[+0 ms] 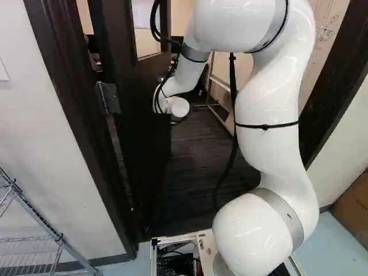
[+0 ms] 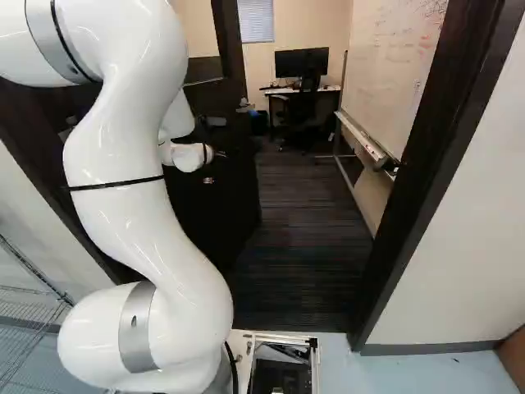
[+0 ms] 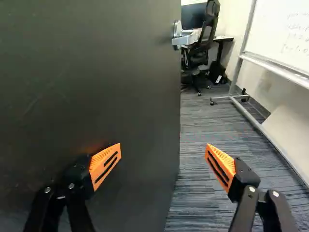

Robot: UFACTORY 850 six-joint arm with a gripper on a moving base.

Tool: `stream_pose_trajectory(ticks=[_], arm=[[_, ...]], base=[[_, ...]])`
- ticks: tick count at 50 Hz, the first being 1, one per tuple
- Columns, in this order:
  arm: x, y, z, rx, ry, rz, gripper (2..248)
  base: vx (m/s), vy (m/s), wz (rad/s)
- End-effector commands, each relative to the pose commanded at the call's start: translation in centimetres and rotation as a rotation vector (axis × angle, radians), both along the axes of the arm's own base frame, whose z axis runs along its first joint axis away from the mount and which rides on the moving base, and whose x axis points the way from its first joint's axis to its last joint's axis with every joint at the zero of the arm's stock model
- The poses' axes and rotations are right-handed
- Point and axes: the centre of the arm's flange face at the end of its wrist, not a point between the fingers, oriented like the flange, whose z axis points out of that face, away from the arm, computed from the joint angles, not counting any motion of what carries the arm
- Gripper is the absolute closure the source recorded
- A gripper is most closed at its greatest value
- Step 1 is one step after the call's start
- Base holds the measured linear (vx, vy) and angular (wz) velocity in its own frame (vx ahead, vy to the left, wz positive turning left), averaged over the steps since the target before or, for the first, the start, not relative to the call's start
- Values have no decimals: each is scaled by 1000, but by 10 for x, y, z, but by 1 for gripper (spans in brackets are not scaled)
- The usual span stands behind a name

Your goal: Open the door and move inside

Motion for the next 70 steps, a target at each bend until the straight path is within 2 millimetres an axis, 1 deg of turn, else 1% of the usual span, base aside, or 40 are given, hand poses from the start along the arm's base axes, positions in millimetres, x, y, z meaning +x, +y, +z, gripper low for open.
stream_pose_trajectory(ticks=[70], arm=[[38, 69, -7, -48, -56, 186, 3]], base=[[0, 0, 0]])
